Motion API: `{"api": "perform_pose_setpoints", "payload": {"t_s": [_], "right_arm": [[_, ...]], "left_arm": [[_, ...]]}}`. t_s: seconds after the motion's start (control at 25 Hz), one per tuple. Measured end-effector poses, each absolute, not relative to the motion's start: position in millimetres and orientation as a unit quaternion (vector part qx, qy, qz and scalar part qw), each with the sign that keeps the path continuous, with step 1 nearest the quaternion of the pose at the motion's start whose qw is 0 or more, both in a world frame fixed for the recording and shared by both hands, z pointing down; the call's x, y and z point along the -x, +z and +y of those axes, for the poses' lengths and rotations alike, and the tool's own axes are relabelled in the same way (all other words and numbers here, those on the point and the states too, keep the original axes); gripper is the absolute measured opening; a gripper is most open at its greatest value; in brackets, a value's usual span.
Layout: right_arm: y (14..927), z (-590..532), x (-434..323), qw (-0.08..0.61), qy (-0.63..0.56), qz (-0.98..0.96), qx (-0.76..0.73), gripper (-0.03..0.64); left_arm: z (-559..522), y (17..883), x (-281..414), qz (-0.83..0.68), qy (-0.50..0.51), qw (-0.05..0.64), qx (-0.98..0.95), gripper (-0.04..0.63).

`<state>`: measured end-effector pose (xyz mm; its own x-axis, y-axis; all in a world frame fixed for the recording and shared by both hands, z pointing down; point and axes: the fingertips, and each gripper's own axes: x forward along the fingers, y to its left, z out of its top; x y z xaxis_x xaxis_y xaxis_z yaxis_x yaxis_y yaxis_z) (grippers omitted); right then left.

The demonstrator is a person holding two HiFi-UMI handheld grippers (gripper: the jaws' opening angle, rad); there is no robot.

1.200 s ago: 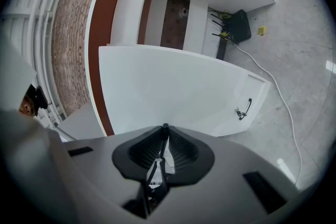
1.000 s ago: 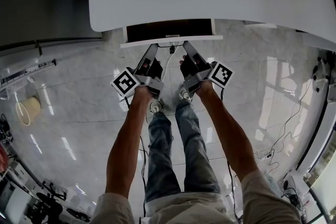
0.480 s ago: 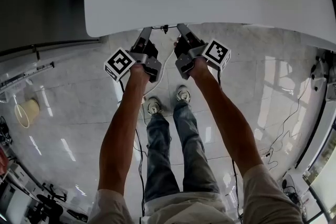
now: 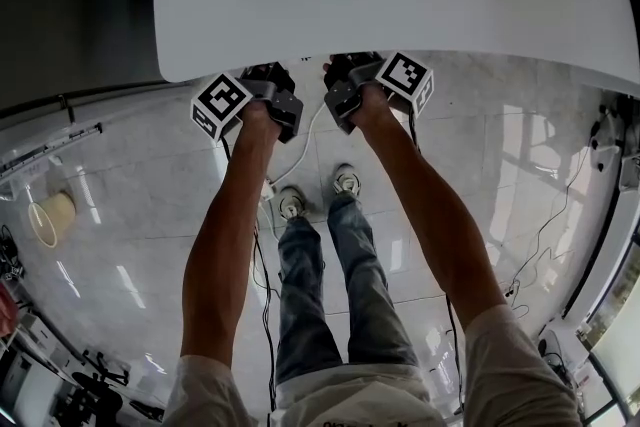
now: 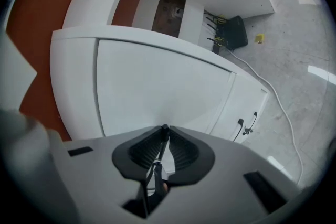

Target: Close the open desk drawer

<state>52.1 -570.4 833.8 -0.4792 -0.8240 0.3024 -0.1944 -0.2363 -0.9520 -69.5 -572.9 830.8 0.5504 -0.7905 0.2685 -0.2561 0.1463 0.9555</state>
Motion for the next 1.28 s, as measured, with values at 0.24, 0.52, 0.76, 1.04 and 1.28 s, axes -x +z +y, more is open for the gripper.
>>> {"api": "perform_pose_setpoints", "payload": {"t_s": [0.24,0.52,0.76,1.04,1.28], "right_arm": [[835,-569,-51,0.25,-0.649,0.567,0.442,0.055],[835,-563,-57,0.259,-0.648,0.574,0.427,0.106],[841,-531,-57,0.242,-0.658,0.565,0.434,0.088],[839,-494,-52,0.236,-0.663,0.562,0.435,0.018],[807,-480,-58,0.045,-0.52,0.692,0.499,0.018]], "left_arm": [[-571,833,70,-0.417,-0.221,0.631,-0.616,0.051],[-564,833,66,-0.399,-0.225,0.635,-0.622,0.109],[-528,844,68,-0.401,-0.204,0.646,-0.617,0.106],[-504,833,75,-0.41,-0.184,0.633,-0.63,0.012],[-496,793,75,-0.448,-0.027,0.476,-0.756,0.012]]}}
